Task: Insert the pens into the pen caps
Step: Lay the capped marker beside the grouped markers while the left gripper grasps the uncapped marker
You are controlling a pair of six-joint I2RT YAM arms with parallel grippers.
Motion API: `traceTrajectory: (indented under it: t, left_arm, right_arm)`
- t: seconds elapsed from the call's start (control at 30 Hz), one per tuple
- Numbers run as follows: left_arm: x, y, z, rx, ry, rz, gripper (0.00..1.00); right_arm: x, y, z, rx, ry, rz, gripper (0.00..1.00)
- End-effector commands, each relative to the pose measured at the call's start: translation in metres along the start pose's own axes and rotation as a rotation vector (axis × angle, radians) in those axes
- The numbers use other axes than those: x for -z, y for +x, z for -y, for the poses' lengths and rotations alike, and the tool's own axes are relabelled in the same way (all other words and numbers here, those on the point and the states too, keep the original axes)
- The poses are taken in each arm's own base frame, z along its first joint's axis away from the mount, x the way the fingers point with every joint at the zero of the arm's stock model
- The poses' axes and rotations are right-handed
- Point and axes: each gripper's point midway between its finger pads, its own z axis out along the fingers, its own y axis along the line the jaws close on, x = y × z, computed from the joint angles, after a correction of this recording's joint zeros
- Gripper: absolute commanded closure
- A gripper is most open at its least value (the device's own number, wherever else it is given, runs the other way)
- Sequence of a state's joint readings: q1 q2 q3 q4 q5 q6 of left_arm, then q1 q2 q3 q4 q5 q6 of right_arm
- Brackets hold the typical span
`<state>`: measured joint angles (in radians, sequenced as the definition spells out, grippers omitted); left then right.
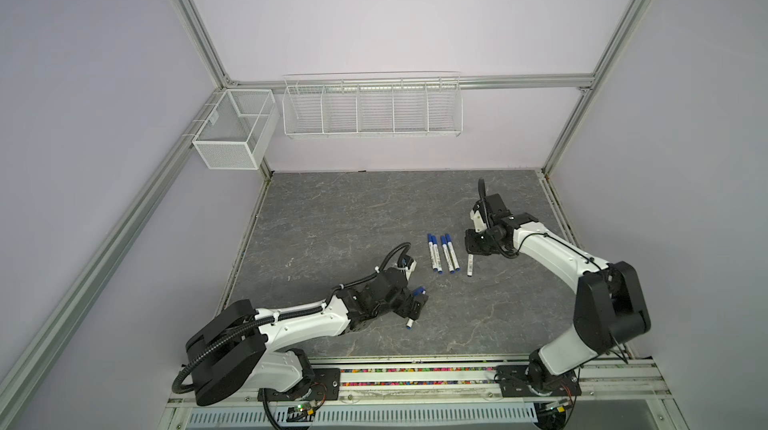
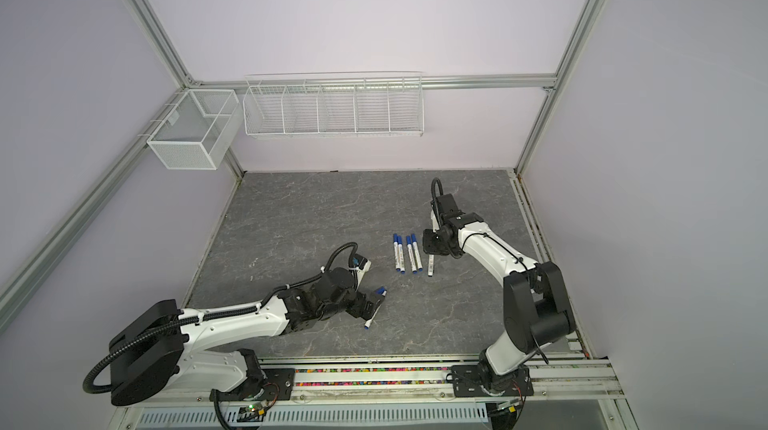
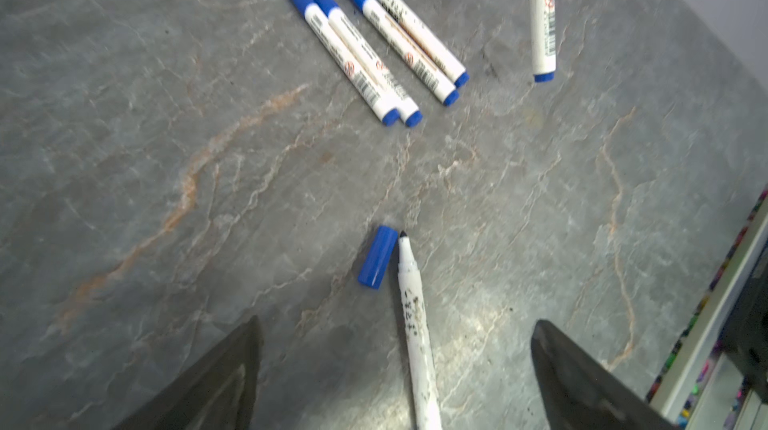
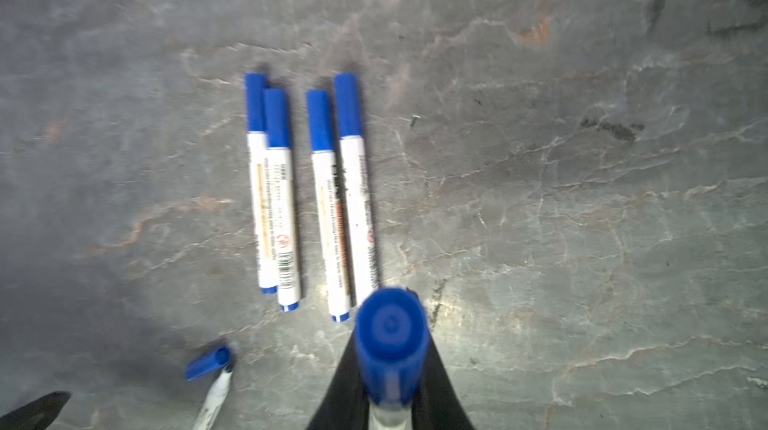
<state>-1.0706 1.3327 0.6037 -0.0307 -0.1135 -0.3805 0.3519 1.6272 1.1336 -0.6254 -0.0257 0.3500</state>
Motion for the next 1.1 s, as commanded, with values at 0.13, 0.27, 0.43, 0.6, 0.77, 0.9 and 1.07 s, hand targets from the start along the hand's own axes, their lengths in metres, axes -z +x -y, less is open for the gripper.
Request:
traceTrajectory:
  t: [0.13,0.27,0.43,0.6,0.77,0.9,1.07]
  left_arm:
    - [-0.007,0.033,0.002,-0.126,-0.095,-0.166,0.01]
    - [-0.011,0.047,0.001,-0.167,-0.148,-0.272,0.01]
    - [-0.017,0.061,0.002,-0.192,-0.168,-0.336,0.0]
    - [-0.019,0.064,0.001,-0.175,-0.173,-0.348,0.05]
    - [-0.018,0.067,0.001,-0.181,-0.176,-0.368,0.18]
    - [-0.018,0.069,0.002,-0.187,-0.175,-0.391,0.26]
    - [-0.019,0.07,0.003,-0.2,-0.175,-0.414,0.38]
  right_arm:
    - [-0.041,-0.009,0.006,0.023,0.045,-0.061,0.87]
    - [-0.055,-0.019,-0.004,0.027,-0.004,-0.057,0.86]
    - [-0.057,-0.026,-0.019,0.007,-0.086,-0.028,0.69]
    - [-0.049,-0.024,-0.024,-0.008,-0.124,-0.003,0.63]
    - [-0.035,-0.024,-0.025,-0.021,-0.139,0.03,0.61]
    - [-0.021,-0.026,-0.025,-0.032,-0.14,0.072,0.61]
    - [0.007,-0.033,-0.013,-0.063,-0.11,0.146,0.61]
